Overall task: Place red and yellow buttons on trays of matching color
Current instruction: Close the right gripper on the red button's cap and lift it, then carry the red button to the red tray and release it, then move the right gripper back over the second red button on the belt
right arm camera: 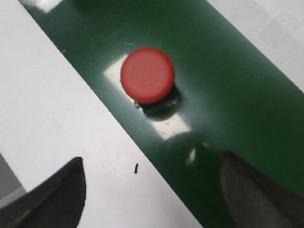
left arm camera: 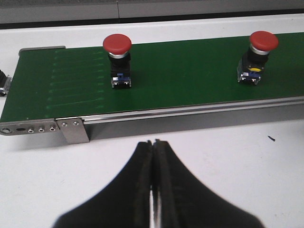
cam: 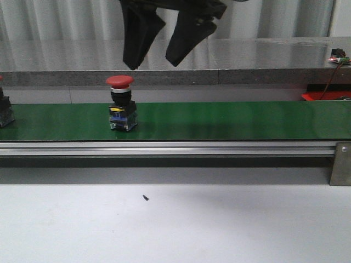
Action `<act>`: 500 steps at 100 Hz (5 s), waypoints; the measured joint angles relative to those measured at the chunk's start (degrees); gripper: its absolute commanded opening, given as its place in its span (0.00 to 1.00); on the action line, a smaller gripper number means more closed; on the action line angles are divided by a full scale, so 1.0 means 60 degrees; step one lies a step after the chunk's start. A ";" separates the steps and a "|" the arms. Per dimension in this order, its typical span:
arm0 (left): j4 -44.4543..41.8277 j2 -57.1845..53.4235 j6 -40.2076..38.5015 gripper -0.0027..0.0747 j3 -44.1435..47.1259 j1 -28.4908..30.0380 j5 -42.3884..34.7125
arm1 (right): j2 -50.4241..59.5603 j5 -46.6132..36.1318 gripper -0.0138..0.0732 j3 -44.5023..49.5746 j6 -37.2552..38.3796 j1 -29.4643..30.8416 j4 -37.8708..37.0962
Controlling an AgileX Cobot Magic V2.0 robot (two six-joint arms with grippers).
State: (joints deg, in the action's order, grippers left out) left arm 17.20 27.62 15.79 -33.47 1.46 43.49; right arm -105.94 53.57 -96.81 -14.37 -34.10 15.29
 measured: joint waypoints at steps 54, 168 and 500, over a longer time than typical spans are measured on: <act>0.0000 0.0000 0.0000 0.01 0.0000 0.0000 0.0000 | -0.1238 -0.0972 0.83 -0.0606 0.0000 -0.0084 -0.0015; 0.0000 0.0000 0.0000 0.01 0.0000 0.0000 0.0000 | 0.0493 -0.0470 0.36 -0.0621 0.0000 0.3163 -0.0553; 0.0000 0.0000 0.0015 0.01 0.0005 0.0000 0.0000 | 0.0795 -0.0992 0.74 0.1109 -0.0460 0.4739 -0.0829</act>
State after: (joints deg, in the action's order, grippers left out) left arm 17.20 27.62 15.88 -33.44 1.46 43.49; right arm -101.17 47.61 -90.15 -17.12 -5.67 10.32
